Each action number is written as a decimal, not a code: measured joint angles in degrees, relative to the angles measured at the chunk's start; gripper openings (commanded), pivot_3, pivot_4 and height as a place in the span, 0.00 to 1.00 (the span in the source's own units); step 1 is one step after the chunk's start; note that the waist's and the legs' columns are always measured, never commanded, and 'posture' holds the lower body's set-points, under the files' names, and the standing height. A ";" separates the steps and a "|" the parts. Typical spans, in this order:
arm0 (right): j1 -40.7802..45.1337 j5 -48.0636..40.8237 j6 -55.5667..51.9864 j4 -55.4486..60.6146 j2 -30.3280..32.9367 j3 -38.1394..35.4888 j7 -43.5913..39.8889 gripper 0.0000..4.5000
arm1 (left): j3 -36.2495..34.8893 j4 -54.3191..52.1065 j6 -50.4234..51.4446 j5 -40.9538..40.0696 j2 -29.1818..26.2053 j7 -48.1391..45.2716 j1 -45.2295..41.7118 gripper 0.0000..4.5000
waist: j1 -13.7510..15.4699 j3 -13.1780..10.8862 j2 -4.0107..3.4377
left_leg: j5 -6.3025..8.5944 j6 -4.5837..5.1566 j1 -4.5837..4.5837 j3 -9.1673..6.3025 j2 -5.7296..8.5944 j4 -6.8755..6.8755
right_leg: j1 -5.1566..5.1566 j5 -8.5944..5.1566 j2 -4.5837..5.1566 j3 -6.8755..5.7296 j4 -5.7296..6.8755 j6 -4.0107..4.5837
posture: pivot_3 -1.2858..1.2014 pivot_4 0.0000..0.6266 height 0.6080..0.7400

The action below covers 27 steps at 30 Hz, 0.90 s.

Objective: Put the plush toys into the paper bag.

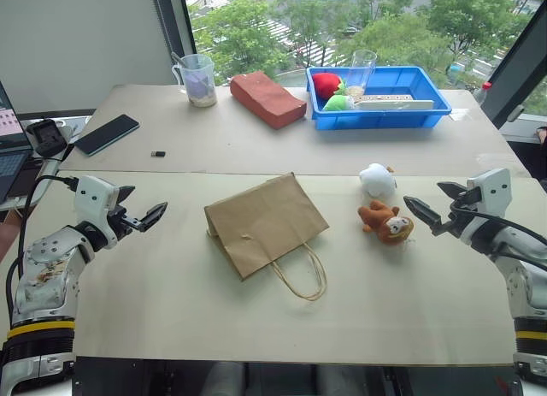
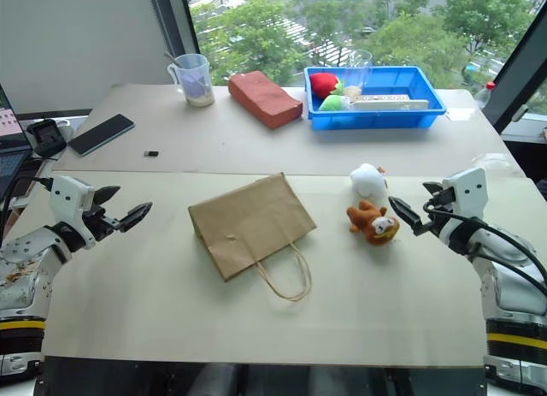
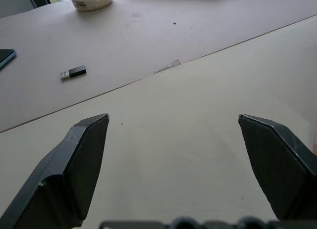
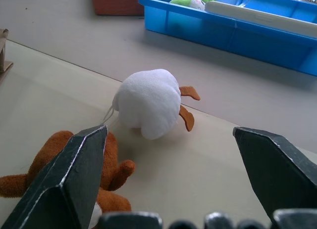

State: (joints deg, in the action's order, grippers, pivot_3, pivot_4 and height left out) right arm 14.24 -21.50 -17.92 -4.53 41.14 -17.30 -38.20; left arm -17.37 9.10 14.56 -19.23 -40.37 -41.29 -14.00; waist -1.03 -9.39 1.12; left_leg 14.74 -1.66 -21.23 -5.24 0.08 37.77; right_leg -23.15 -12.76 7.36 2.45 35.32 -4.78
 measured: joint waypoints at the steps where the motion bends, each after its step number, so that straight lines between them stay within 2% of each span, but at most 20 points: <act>1: 0.00 0.00 0.00 0.00 0.00 0.00 0.00 1.00 | 0.00 0.00 0.07 0.00 0.00 0.00 0.00 0.99 | 0.00 0.00 0.00 | 0.00 0.00 0.00 0.00 0.00 0.00 | 0.00 0.00 0.00 0.00 0.00 0.00 | 0.52 0.24 1.00; 6: 0.14 -0.60 -2.57 2.58 0.28 -0.21 -0.01 1.00 | -2.14 -1.27 3.25 -4.31 -2.15 -3.26 -1.25 0.99 | -0.05 0.00 0.00 | 0.00 0.00 -0.02 -0.01 -0.01 0.00 | -0.02 0.00 0.00 0.00 0.01 0.00 | 0.52 0.24 1.00; 11: 0.30 -4.69 -8.27 10.09 3.07 -1.99 -1.19 1.00 | -2.93 -11.86 9.09 -10.00 -7.99 -8.68 -1.96 0.99 | 0.14 -0.03 -0.03 | 0.02 0.03 -0.07 -0.02 -0.01 0.00 | -0.01 -0.01 0.00 -0.01 -0.05 -0.01 | 0.52 0.24 1.00; 14: 0.86 -9.81 -13.67 18.58 5.71 -2.35 -3.23 1.00 | 3.03 -19.53 12.40 -11.76 -11.12 -13.57 -7.21 0.99 | 0.38 -0.04 -0.04 | 0.02 0.02 -0.09 -0.05 0.00 0.00 | 0.05 -0.01 0.00 -0.03 -0.09 -0.02 | 0.52 0.24 1.00; 18: 2.68 -15.97 -20.02 26.91 6.84 -0.75 -4.61 1.00 | 14.67 -23.01 10.16 -8.87 -8.99 -18.61 -14.12 0.99 | 0.17 -0.04 -0.04 | 0.02 0.03 -0.03 -0.03 0.00 0.00 | 0.11 -0.01 0.00 -0.02 -0.13 -0.01 | 0.52 0.24 1.00; 22: 2.63 -18.75 -23.99 31.49 5.49 3.51 -4.27 1.00 | 26.07 -19.22 2.13 -1.51 -5.00 -23.90 -15.95 0.99 | -0.17 -0.04 -0.04 | 0.06 0.09 -0.13 -0.03 0.00 0.00 | 0.00 -0.01 -0.02 -0.02 -0.15 -0.01 | 0.52 0.24 1.00; 27: 2.01 -23.28 -27.65 37.68 5.40 5.78 -4.26 1.00 | 34.22 -9.85 -11.41 7.61 -0.61 -28.88 -18.65 0.99 | 0.29 -0.05 -0.03 | 0.07 0.12 -0.21 -0.04 0.01 0.01 | 0.00 -0.01 -0.02 -0.03 -0.25 -0.01 | 0.52 0.24 1.00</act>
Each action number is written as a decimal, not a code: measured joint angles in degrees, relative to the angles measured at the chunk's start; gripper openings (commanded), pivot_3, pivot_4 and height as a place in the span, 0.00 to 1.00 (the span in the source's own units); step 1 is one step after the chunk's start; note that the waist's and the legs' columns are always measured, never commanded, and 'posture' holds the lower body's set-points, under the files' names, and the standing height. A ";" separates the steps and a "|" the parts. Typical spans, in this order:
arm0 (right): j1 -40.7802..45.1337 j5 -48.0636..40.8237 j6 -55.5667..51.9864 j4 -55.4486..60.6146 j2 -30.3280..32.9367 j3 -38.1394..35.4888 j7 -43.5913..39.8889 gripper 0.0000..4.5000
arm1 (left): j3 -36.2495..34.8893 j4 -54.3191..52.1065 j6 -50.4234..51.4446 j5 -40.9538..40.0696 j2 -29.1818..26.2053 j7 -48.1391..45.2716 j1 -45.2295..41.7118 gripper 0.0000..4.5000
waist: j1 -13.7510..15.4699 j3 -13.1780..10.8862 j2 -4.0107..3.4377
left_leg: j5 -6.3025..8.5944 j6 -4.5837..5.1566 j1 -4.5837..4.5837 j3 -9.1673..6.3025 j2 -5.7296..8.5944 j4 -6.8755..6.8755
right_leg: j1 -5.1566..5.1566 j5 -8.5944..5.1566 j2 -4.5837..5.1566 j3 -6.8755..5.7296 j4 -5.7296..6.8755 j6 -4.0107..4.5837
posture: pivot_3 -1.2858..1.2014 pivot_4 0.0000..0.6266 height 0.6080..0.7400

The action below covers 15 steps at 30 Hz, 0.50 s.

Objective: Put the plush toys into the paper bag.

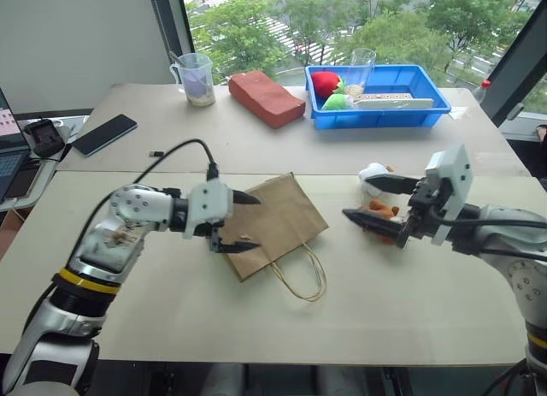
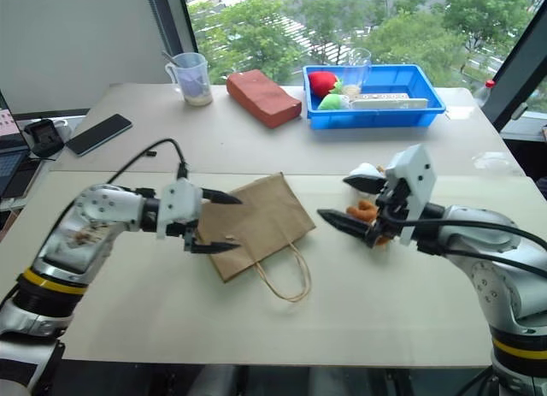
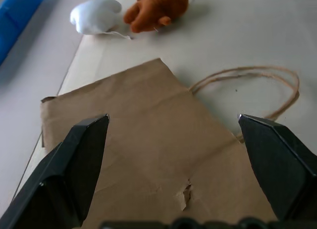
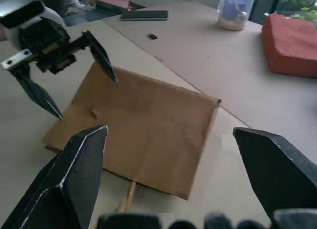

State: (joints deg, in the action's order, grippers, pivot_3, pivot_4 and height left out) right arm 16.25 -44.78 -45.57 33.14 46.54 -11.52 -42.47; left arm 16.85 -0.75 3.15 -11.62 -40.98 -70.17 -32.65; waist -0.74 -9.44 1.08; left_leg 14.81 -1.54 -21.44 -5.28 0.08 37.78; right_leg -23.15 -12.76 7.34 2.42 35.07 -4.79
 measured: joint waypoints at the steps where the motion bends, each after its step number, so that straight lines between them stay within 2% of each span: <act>1: -0.42 -0.92 -0.72 1.35 0.38 0.17 -0.04 1.00 | 1.12 2.01 -2.67 1.43 1.10 -0.74 -0.49 0.99 | 0.20 0.00 0.00 | 0.00 0.00 -0.06 -0.02 0.00 0.02 | 0.00 0.00 0.00 -0.01 -0.02 0.00 | 0.52 0.24 1.00; 8: -4.17 -1.62 -1.62 4.46 0.63 0.25 2.03 1.00 | 3.99 9.78 -12.01 6.96 5.39 -2.41 -3.23 0.99 | 0.17 0.00 0.01 | 0.00 0.00 -0.07 -0.05 0.01 0.07 | 0.00 0.00 0.00 -0.02 0.02 0.00 | 0.52 0.24 1.00; 15: -6.47 -1.60 -1.62 5.62 0.28 -0.22 4.04 1.00 | 5.37 13.38 -15.98 10.33 7.57 -2.83 -4.63 0.99 | 0.03 0.00 0.01 | 0.00 0.01 -0.06 -0.09 0.02 0.07 | 0.00 0.00 0.00 -0.03 0.03 -0.01 | 0.52 0.24 1.00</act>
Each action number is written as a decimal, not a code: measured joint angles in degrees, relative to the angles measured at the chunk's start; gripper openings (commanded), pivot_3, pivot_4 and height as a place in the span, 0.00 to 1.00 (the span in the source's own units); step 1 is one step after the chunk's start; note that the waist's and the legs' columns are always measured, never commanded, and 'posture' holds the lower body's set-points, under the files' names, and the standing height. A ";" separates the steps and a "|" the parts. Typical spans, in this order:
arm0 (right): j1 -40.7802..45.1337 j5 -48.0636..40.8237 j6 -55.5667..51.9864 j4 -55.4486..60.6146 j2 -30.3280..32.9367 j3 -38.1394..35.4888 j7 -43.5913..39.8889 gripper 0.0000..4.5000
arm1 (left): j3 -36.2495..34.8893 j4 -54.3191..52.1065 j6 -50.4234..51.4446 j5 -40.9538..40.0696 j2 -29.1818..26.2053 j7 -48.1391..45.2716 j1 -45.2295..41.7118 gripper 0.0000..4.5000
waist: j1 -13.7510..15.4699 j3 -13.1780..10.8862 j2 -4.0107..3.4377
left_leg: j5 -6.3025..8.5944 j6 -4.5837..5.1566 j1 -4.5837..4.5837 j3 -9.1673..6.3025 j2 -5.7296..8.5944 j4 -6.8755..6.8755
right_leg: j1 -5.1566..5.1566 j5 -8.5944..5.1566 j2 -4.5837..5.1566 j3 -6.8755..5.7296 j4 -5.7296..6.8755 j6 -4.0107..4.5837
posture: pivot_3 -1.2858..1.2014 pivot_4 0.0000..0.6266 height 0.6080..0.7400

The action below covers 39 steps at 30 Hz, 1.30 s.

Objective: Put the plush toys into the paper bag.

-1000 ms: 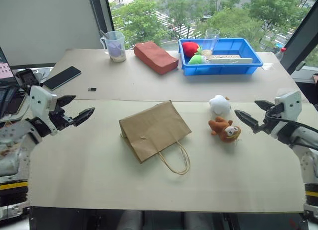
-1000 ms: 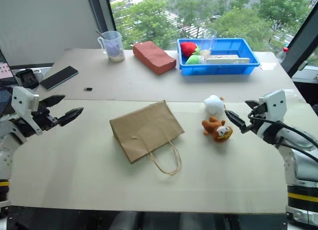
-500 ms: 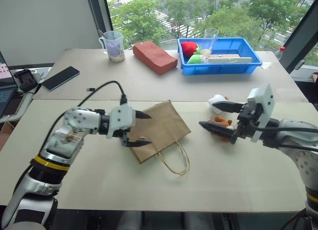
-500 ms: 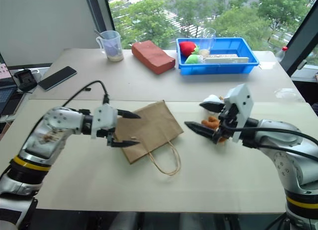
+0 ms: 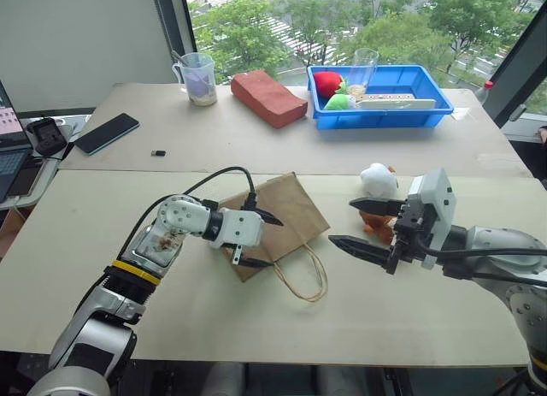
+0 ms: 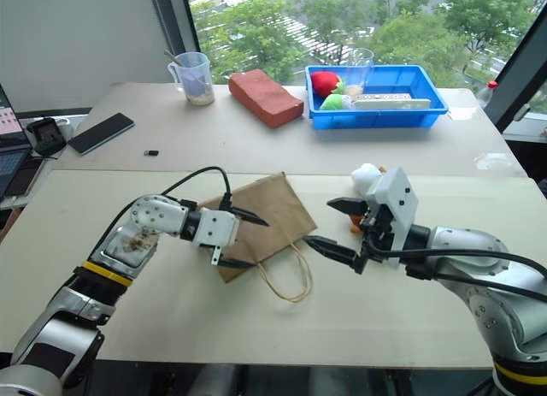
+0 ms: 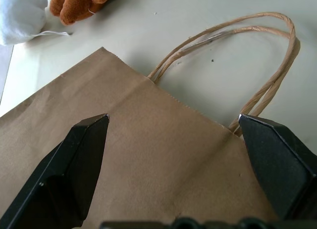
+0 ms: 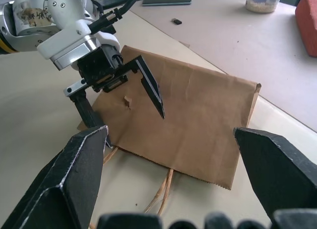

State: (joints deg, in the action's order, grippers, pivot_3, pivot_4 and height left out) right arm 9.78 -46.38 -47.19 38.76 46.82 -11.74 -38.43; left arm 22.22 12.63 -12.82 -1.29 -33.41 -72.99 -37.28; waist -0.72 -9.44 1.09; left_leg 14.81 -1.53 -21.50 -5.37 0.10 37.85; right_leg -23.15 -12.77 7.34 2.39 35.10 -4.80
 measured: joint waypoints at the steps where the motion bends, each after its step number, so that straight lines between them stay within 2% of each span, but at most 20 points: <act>1: -0.05 0.00 0.00 0.19 0.00 0.00 0.10 1.00 | 0.11 0.35 -0.38 0.36 0.20 -0.08 -0.19 0.99 | 0.00 0.00 0.00 | 0.00 0.00 0.00 0.00 0.00 0.00 | 0.00 0.00 0.00 0.00 0.00 0.00 | 0.52 0.24 1.00; 29: -2.05 -1.39 -0.02 2.48 0.13 -1.11 4.20 1.00 | 3.97 1.67 -4.74 3.65 5.00 -1.94 -0.25 0.99 | 0.02 0.00 0.00 | 0.00 0.00 0.01 -0.03 0.01 0.01 | 0.02 0.00 0.00 -0.01 0.01 -0.01 | 0.52 0.24 1.00; 39: -1.79 -2.15 -0.03 2.87 0.13 -1.10 5.44 1.00 | 6.16 1.86 -6.03 4.35 8.69 -1.81 -0.25 0.99 | 0.02 0.00 0.00 | 0.00 0.00 0.01 -0.03 0.01 0.01 | 0.02 0.00 0.00 -0.01 0.01 -0.01 | 0.52 0.24 1.00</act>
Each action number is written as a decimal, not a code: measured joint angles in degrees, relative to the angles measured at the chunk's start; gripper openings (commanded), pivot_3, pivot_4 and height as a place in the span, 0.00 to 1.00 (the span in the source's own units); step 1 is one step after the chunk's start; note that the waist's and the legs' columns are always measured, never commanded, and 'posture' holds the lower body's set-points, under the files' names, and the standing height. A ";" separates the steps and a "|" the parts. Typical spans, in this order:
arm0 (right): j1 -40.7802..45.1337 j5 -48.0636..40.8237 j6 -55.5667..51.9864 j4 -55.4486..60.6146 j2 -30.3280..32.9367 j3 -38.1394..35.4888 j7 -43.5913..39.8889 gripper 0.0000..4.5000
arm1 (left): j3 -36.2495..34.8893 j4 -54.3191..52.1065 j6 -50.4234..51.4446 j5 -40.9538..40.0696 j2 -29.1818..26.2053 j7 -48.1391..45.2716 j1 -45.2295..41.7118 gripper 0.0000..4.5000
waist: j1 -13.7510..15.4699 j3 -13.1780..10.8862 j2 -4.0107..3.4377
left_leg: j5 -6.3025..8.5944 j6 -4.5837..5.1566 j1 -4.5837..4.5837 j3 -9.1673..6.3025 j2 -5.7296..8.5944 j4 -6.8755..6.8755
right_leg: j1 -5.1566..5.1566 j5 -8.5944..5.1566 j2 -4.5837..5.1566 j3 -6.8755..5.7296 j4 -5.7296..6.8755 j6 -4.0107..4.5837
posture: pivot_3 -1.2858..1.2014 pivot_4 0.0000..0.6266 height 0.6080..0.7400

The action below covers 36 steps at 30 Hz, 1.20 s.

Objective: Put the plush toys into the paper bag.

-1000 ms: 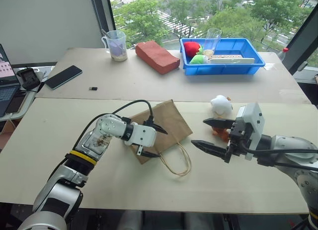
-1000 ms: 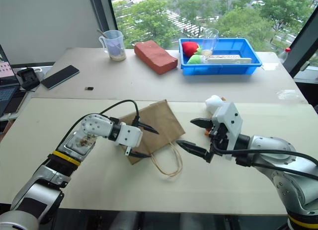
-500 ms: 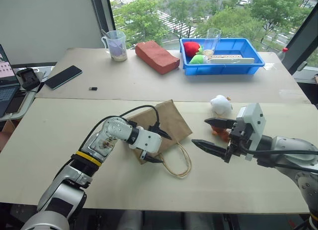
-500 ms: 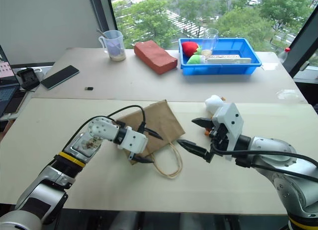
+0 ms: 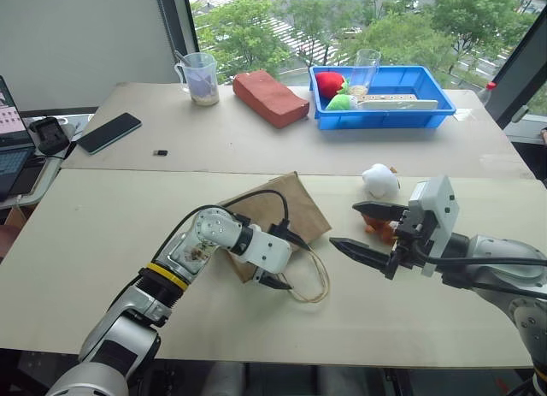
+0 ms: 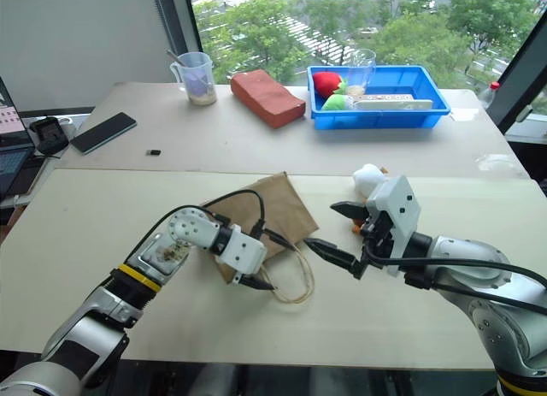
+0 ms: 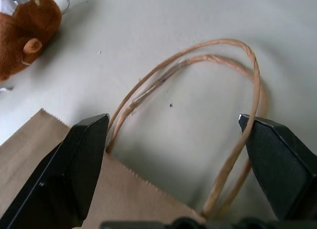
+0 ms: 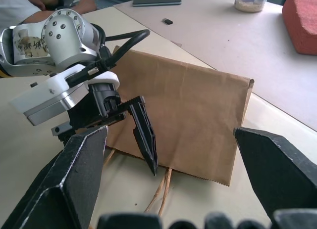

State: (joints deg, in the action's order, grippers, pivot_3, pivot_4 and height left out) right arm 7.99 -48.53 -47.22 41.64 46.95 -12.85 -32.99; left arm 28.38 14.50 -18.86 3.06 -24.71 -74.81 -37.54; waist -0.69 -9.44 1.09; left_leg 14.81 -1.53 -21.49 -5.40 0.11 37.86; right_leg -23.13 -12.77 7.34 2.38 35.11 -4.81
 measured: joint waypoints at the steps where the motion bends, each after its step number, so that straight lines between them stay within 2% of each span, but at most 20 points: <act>1: 0.06 -0.01 0.00 -0.01 0.00 0.01 0.03 1.00 | 0.12 0.09 -0.17 0.02 0.36 -0.02 0.00 0.99 | 0.01 0.00 0.00 | 0.00 0.00 0.00 0.00 0.00 0.00 | 0.00 0.00 0.00 0.00 0.00 0.00 | 0.52 0.24 1.00; 7: 0.37 -0.05 -0.22 -0.02 0.65 0.06 0.01 1.00 | 1.17 2.83 -2.21 0.35 1.86 -0.12 -1.08 0.99 | 0.03 0.00 0.00 | 0.00 0.00 0.00 0.00 0.01 0.01 | 0.01 0.00 0.00 0.00 0.00 0.00 | 0.52 0.24 1.00; 10: 0.64 -0.05 -0.27 -0.12 0.70 0.07 -0.03 1.00 | 1.60 3.77 -2.49 0.35 2.35 -0.47 -1.44 0.83 | 0.00 0.00 0.00 | 0.00 0.00 0.00 0.00 0.01 0.01 | 0.01 0.00 0.00 0.00 0.00 0.00 | 0.52 0.24 1.00; 13: 0.84 -0.05 -0.27 -0.15 0.71 0.07 -0.02 1.00 | 1.69 4.08 -2.77 0.29 2.33 -1.12 -1.61 0.55 | 0.02 0.00 0.00 | 0.00 0.00 0.00 -0.01 0.01 0.01 | 0.01 0.00 0.00 0.00 0.00 0.00 | 0.52 0.24 1.00; 18: 0.56 -0.04 -0.27 -0.17 0.75 0.06 -0.15 1.00 | 1.69 4.24 -3.77 -0.17 2.38 -1.88 -1.61 0.03 | 0.04 0.00 0.00 | 0.00 0.00 0.00 -0.01 0.01 0.01 | 0.01 0.00 0.00 0.00 0.00 0.00 | 0.52 0.24 1.00; 23: -0.68 -0.07 -0.28 -0.94 2.02 -2.14 -0.78 1.00 | -0.87 2.99 0.68 -6.40 2.43 -4.01 -1.67 0.01 | 0.01 0.00 0.00 | 0.00 0.00 0.00 -0.02 0.00 0.01 | 0.01 0.00 0.00 0.00 0.01 0.00 | 0.52 0.24 1.00; 30: -7.16 0.11 -0.26 -2.98 3.46 -6.92 -3.64 1.00 | -12.73 -1.98 16.25 -18.75 -0.56 -3.71 -3.53 0.01 | -0.10 0.00 -0.01 | 0.00 0.01 0.03 -0.03 0.00 0.01 | 0.02 0.00 0.00 0.00 0.04 -0.01 | 0.52 0.24 1.00; 33: -6.92 1.50 0.84 -4.23 2.39 -4.62 -4.48 0.81 | -17.85 -3.52 22.19 -23.88 -1.32 -2.89 -4.25 0.00 | -0.32 0.00 -0.01 | 0.00 0.01 0.08 -0.04 0.00 0.01 | 0.03 -0.01 -0.01 0.00 0.08 -0.01 | 0.52 0.24 1.00; 36: -3.98 3.89 2.22 -5.61 -0.66 1.69 -4.58 0.60 | -19.90 -4.51 24.83 -25.61 -1.96 -2.37 -4.86 0.00 | -0.42 0.01 -0.02 | 0.00 0.00 0.15 -0.03 0.00 0.01 | 0.07 -0.01 -0.01 0.01 0.08 -0.01 | 0.52 0.24 1.00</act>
State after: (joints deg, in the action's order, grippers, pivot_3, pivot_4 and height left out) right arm 4.01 -44.64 -45.00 36.03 46.29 -11.15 -37.57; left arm 8.48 9.98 5.97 -22.56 -26.68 -77.18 -42.40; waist -1.12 -9.44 1.07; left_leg 14.81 -1.52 -21.35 -5.43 0.12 37.87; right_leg -23.05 -12.77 7.33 2.39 35.19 -4.81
